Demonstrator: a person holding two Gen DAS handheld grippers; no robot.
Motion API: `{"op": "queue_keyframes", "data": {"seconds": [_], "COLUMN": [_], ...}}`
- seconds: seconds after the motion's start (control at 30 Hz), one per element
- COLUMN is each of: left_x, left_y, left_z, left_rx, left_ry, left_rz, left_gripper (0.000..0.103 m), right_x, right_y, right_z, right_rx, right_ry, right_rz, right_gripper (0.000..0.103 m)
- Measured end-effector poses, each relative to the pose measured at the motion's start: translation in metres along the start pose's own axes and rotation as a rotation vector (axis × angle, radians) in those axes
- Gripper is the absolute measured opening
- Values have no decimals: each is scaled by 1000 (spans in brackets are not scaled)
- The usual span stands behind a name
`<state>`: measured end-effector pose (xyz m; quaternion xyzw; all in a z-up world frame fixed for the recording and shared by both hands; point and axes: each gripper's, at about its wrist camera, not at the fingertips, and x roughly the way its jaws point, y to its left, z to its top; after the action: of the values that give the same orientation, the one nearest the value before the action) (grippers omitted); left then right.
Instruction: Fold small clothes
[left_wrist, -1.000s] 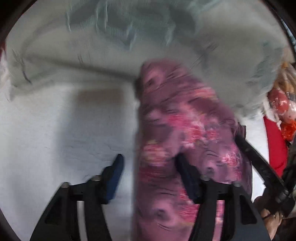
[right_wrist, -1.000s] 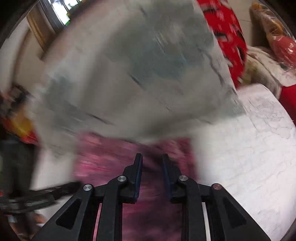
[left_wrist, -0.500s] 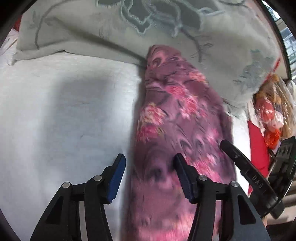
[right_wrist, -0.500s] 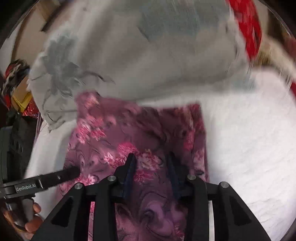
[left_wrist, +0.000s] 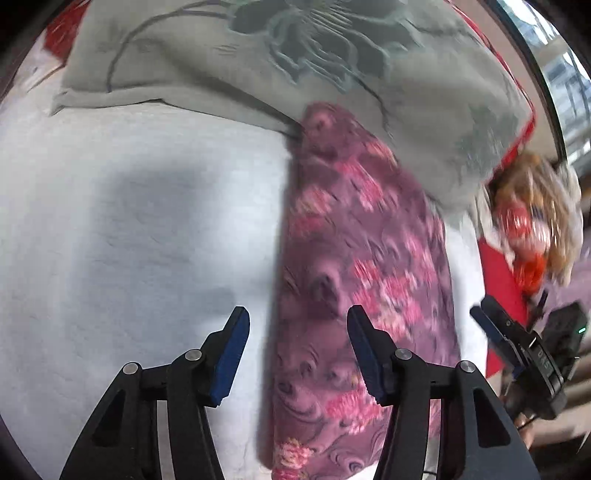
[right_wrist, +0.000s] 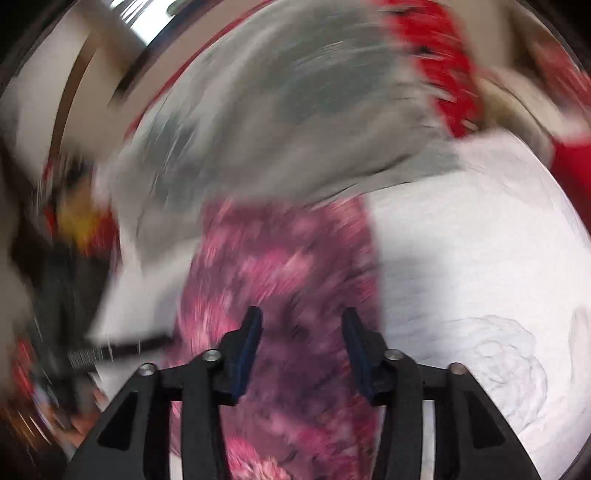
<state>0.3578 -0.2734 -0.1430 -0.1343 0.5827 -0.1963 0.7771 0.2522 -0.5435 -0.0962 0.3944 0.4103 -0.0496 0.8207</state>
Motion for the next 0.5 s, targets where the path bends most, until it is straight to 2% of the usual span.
{"op": "queue_keyframes", "data": {"seconds": [0.07,0.17,0.23,0.27,0.3,0.33,0.4,0.43,0.47,0.5], "left_x": [4,27,44,51,54,62,62,62,62,63], "left_y": [5,-1,-4,-5,-6,-7,-10,-11,-11,-11], "left_z": [4,8,9,9,9,13,16,17,17,18], "left_rx": [-25,-38,-41,-45,-46,-44,-62,-70,-75,-79], "left_ry": [23,77,117,128,116,112,111,110,111,111], "left_rz": [-17,-67,-91,-85,-83,-87,-95,-96,-96,-89], "left_gripper": [54,55,56,59,63,66,68,67,59,46], "right_x": [14,38,53,54,54,57,62,65,66,68], "right_y": [-20,-33,-30,-22,-17,-12,-4,0,3,7], "right_z": [7,1,-4,-9,-10,-9,-6,-5,-4,-3], "right_rx": [97,137,135,119,111,107,94,81,67,45], "right_ry": [15,73,109,86,80,84,93,107,115,118], "right_rz": [14,61,96,98,109,125,111,99,85,62], "right_gripper": [56,56,56,58,61,68,70,70,69,66]}}
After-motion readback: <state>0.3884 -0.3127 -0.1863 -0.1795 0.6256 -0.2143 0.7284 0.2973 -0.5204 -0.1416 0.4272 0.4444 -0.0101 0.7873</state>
